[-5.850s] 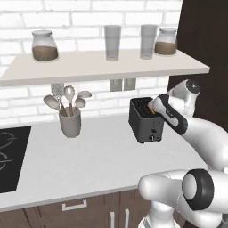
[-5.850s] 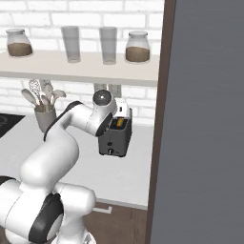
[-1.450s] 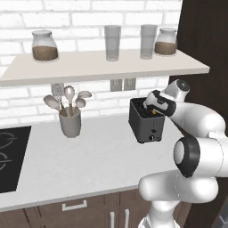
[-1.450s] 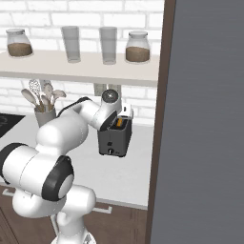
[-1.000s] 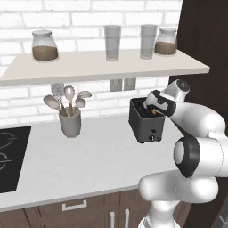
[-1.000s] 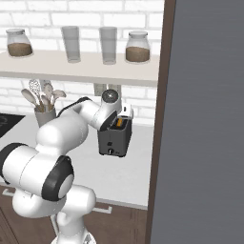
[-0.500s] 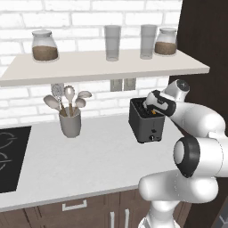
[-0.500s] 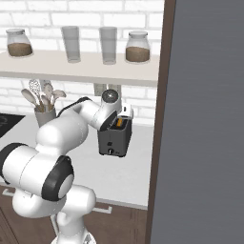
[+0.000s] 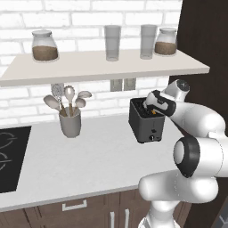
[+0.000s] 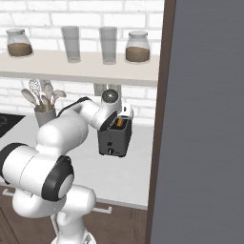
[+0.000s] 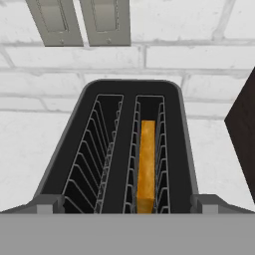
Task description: Start the toaster. Once the lever pops up, take the bread to the plate on the dining counter.
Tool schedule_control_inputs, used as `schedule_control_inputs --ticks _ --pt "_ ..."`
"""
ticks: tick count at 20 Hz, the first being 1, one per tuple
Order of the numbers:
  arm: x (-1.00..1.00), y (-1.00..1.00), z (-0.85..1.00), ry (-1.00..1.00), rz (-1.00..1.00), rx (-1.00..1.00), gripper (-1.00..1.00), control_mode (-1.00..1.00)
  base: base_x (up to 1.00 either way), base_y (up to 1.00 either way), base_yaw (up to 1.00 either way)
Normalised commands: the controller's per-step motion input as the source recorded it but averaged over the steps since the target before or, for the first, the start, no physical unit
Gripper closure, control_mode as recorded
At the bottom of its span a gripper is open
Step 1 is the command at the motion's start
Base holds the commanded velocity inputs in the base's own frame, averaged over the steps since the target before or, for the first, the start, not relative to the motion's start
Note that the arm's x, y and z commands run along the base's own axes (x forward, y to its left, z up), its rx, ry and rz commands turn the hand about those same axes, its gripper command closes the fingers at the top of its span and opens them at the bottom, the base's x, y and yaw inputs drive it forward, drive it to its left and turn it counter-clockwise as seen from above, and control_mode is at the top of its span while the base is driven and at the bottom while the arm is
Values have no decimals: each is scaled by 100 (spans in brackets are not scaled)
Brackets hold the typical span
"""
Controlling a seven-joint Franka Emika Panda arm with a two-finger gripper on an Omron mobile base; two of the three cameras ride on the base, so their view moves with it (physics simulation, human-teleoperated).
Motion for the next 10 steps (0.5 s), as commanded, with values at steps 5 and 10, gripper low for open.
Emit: schedule_control_inputs --ticks 5,10 --pt "0 0 0 0 0 0 -100 -100 0 0 0" --pt "0 0 0 0 0 0 -100 -100 0 0 0"
